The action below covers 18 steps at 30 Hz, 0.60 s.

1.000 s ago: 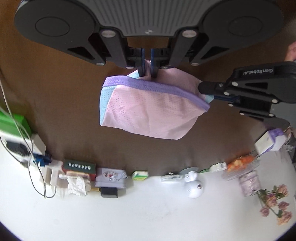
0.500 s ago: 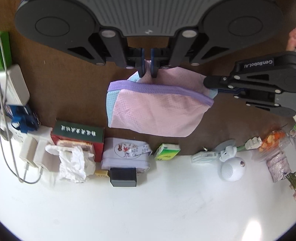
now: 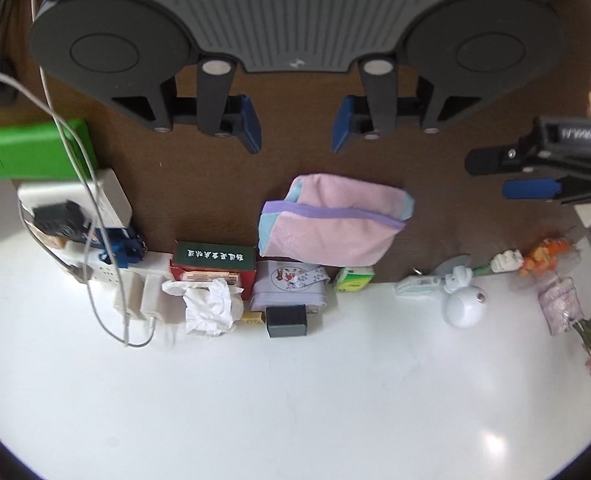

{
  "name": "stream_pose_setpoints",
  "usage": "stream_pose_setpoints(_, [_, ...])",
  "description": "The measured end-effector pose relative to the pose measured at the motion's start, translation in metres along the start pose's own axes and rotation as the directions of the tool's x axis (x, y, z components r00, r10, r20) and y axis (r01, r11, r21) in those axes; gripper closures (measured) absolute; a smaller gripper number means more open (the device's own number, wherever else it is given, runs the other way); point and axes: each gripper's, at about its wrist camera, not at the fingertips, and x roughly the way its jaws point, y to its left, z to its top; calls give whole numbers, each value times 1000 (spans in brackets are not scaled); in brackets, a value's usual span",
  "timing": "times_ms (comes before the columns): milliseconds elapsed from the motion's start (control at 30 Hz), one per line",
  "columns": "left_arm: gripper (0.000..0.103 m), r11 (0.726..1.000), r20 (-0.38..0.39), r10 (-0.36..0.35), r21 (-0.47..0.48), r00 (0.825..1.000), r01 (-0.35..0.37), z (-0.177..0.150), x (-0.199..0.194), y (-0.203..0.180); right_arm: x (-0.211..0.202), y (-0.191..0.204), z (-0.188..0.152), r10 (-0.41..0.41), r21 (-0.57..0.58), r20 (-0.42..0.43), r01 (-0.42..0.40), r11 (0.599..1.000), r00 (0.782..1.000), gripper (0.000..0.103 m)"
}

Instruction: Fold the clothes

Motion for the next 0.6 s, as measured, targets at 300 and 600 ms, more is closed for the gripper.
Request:
stream_pose_setpoints(300, [0, 992, -57, 116, -45, 992, -119, -113, -104, -19, -119, 46, -104, 6, -33, 22, -5, 999, 1000, 28])
stream_pose_setpoints(600, [0, 966, -111, 246, -60, 963, -253, -193, -146, -17, -158, 72, -198, -79, 12, -14, 79, 997, 997, 9])
